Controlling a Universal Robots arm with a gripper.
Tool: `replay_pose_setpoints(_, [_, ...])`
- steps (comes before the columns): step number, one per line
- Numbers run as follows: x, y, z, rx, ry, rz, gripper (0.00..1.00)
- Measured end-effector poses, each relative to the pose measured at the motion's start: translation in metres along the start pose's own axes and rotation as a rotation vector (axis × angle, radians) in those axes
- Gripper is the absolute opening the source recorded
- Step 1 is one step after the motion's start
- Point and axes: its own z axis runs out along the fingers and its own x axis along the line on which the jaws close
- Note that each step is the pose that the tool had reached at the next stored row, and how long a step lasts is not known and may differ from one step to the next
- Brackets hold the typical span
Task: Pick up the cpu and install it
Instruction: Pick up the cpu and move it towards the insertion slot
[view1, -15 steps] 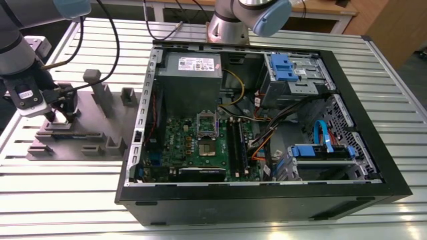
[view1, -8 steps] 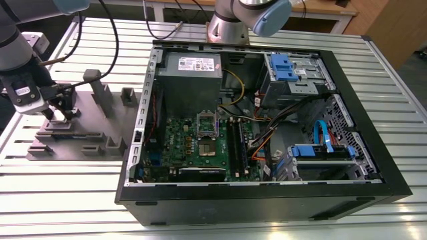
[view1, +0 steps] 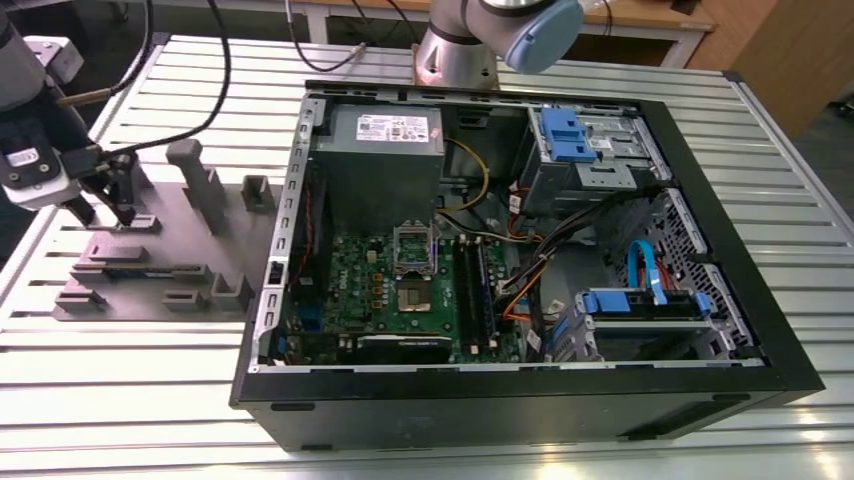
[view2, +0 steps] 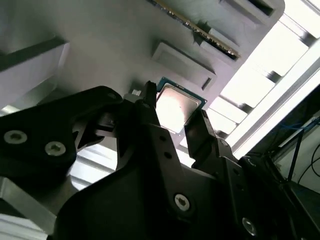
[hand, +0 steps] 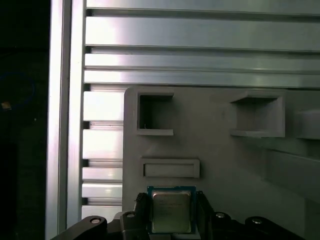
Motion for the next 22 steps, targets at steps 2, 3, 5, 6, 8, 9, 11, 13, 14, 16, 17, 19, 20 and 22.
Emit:
replay_pose_setpoints(2, [-0.0001,0.0002,-0.0090,0.0001,0.0001,0.000,0.47])
replay_pose_setpoints(3, [-0.0002,0.0003,-0.0135,0.0000,0.0000,0.000,0.47])
replay_pose_setpoints(5, [-0.0004,0.0005,-0.0225,0.0000,0.0000,0.000,0.47])
replay_pose_setpoints(6, [-0.0005,0.0007,-0.0274,0.0000,0.0000,0.000,0.47])
replay_pose_setpoints(8, [-0.0007,0.0009,-0.0364,0.0001,0.0001,0.000,0.47])
replay_pose_setpoints(9, [-0.0007,0.0010,-0.0408,0.0000,0.0000,0.000,0.47])
replay_pose_setpoints(11, [-0.0009,0.0012,-0.0499,0.0001,0.0001,0.000,0.47])
replay_pose_setpoints(13, [-0.0011,0.0015,-0.0588,0.0000,0.0000,0.000,0.47])
replay_pose_setpoints(14, [-0.0011,0.0016,-0.0637,0.0000,0.0000,0.000,0.47])
replay_pose_setpoints(16, [-0.0013,0.0018,-0.0727,0.0000,0.0001,0.000,0.47])
replay_pose_setpoints(17, [-0.0014,0.0019,-0.0772,0.0000,0.0001,0.000,0.47])
replay_pose_setpoints(19, [-0.0015,0.0022,-0.0862,0.0000,0.0001,0.000,0.47])
replay_pose_setpoints(20, [-0.0016,0.0023,-0.0907,0.0000,0.0001,0.000,0.47])
replay_pose_setpoints(22, [-0.0018,0.0025,-0.0999,0.0000,0.0000,0.000,0.47])
